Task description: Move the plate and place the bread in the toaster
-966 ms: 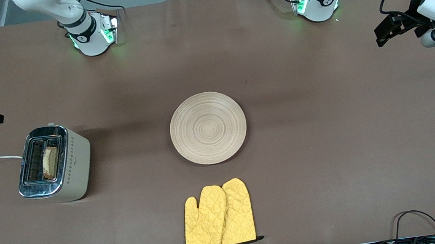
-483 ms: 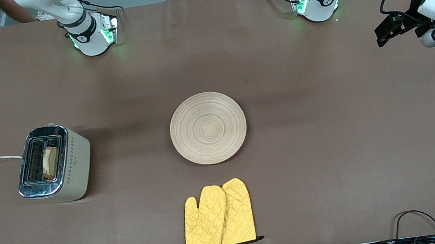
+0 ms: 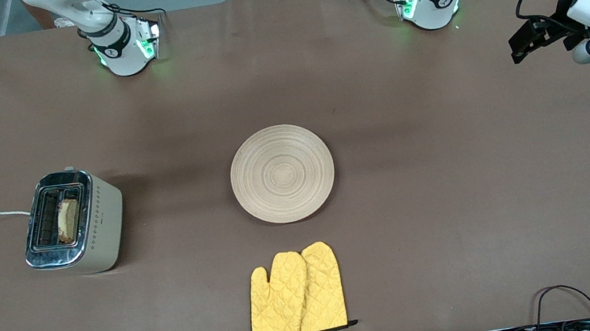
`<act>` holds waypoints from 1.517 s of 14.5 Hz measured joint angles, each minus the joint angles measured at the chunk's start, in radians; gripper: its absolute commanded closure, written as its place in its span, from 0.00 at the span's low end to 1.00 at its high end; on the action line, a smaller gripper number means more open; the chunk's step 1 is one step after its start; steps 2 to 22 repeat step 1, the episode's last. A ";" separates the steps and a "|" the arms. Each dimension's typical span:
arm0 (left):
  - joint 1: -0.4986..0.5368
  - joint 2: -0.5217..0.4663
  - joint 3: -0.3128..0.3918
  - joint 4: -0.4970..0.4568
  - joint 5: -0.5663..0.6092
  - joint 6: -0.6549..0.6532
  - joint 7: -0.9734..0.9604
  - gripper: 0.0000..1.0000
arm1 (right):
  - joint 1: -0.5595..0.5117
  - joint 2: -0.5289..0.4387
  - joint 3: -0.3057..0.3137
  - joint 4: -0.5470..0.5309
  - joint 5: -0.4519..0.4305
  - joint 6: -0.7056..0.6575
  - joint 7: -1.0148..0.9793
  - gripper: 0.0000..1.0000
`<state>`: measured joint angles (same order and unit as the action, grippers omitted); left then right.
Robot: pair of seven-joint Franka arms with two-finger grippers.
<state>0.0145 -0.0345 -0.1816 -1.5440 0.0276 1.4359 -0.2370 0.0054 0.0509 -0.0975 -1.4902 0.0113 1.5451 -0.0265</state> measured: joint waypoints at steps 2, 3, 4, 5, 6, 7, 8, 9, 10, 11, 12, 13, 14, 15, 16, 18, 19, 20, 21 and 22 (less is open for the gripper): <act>0.000 0.000 0.000 0.000 0.000 0.000 0.000 0.00 | -0.001 0.000 0.000 0.000 0.000 -0.001 0.000 0.00; 0.000 0.000 0.000 0.000 0.000 0.000 0.000 0.00 | -0.001 0.000 0.000 0.000 0.000 -0.001 0.000 0.00; 0.000 0.000 0.000 0.000 0.000 0.000 0.000 0.00 | -0.001 0.000 0.000 0.000 0.000 -0.001 0.000 0.00; 0.000 0.000 0.000 0.000 0.000 0.000 0.000 0.00 | -0.001 0.000 0.000 0.000 0.000 -0.001 0.000 0.00; 0.000 0.000 0.000 0.000 0.000 0.000 0.000 0.00 | -0.001 0.000 0.000 0.000 0.000 -0.001 0.000 0.00; 0.000 0.000 0.000 0.000 0.000 0.000 0.000 0.00 | -0.001 0.000 0.000 0.000 0.000 -0.001 0.000 0.00; 0.000 0.000 0.000 0.000 0.000 0.000 0.000 0.00 | -0.001 0.000 0.000 0.000 0.000 -0.001 0.000 0.00; 0.000 0.000 0.000 0.000 0.000 0.000 0.000 0.00 | -0.001 0.000 0.000 0.000 0.000 -0.001 0.000 0.00; 0.000 0.000 0.000 0.000 0.000 0.000 0.000 0.00 | -0.001 0.000 0.000 0.000 0.000 -0.001 0.000 0.00; 0.000 0.000 0.000 0.000 0.000 0.000 0.000 0.00 | -0.001 0.000 0.000 0.000 0.000 -0.001 0.000 0.00; 0.000 0.000 0.000 0.000 0.000 0.000 0.000 0.00 | -0.001 0.000 0.000 0.000 0.000 -0.001 0.000 0.00; 0.000 0.000 0.000 0.000 0.000 0.000 0.000 0.00 | -0.001 0.000 0.000 0.000 0.000 -0.001 0.000 0.00; 0.000 0.000 0.000 0.000 0.000 0.000 0.000 0.00 | -0.001 0.000 0.000 0.000 0.000 -0.001 0.000 0.00; 0.000 0.000 0.000 0.000 0.000 0.000 0.000 0.00 | -0.001 0.000 0.000 0.000 0.000 -0.001 0.000 0.00; 0.000 0.000 0.000 0.000 0.000 0.000 0.000 0.00 | -0.001 0.000 0.000 0.000 0.000 -0.001 0.000 0.00; 0.000 0.000 0.000 0.000 0.000 0.000 0.000 0.00 | -0.001 0.000 0.000 0.000 0.000 -0.001 0.000 0.00; 0.000 0.000 0.000 0.000 0.000 0.000 0.000 0.00 | -0.001 0.000 0.000 0.000 0.000 -0.001 0.000 0.00; 0.000 0.000 0.000 0.000 0.000 0.000 0.000 0.00 | -0.001 0.000 0.000 0.000 0.000 -0.001 0.000 0.00; 0.000 0.000 0.000 0.000 0.000 0.000 0.000 0.00 | -0.001 0.000 0.000 0.000 0.000 -0.001 0.000 0.00; 0.000 0.000 0.000 0.000 0.000 0.000 0.000 0.00 | -0.001 0.000 0.000 0.000 0.000 -0.001 0.000 0.00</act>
